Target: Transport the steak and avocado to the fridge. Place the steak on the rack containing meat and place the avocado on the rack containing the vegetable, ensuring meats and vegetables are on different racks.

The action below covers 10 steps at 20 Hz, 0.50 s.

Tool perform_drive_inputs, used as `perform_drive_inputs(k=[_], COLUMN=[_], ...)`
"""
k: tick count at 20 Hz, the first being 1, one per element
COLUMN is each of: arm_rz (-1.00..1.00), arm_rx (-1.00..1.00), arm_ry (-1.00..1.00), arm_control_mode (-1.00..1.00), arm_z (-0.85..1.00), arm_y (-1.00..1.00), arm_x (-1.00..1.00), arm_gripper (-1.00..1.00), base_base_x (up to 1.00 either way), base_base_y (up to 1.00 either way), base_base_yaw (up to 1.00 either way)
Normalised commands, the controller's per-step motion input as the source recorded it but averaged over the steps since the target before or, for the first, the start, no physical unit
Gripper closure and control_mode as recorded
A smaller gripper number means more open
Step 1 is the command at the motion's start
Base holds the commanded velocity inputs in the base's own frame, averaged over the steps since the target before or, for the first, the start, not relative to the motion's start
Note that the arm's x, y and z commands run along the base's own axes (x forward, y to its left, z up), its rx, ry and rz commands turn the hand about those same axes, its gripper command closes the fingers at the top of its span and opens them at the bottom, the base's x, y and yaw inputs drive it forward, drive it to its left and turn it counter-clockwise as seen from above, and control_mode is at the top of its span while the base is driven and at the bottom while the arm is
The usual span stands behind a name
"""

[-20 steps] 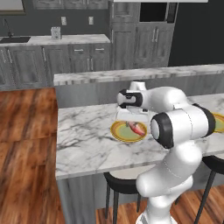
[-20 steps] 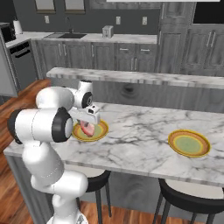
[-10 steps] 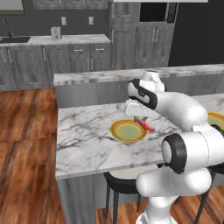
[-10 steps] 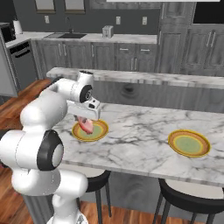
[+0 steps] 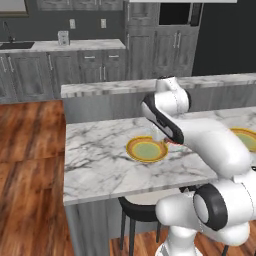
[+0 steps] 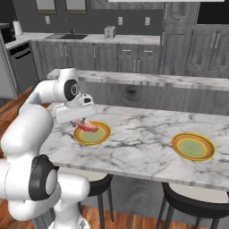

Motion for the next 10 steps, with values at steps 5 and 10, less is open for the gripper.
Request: perform_drive_inputs(k=[5, 10], arm_rz=[0.85, 0.72], arm_rx=[-0.02, 0.08], arm_ry=[-0.17, -0.11], arm_control_mode=[-1.0, -1.0], arm_z=[0.3, 0.32], arm_y=[-0.16, -0.12], arm_x=[-0.26, -0.23], arm_gripper=[1.0, 1.0], base_base_x=[0.0, 0.0], base_base_y=[0.0, 0.0], base_base_yaw=[0.0, 0.0])
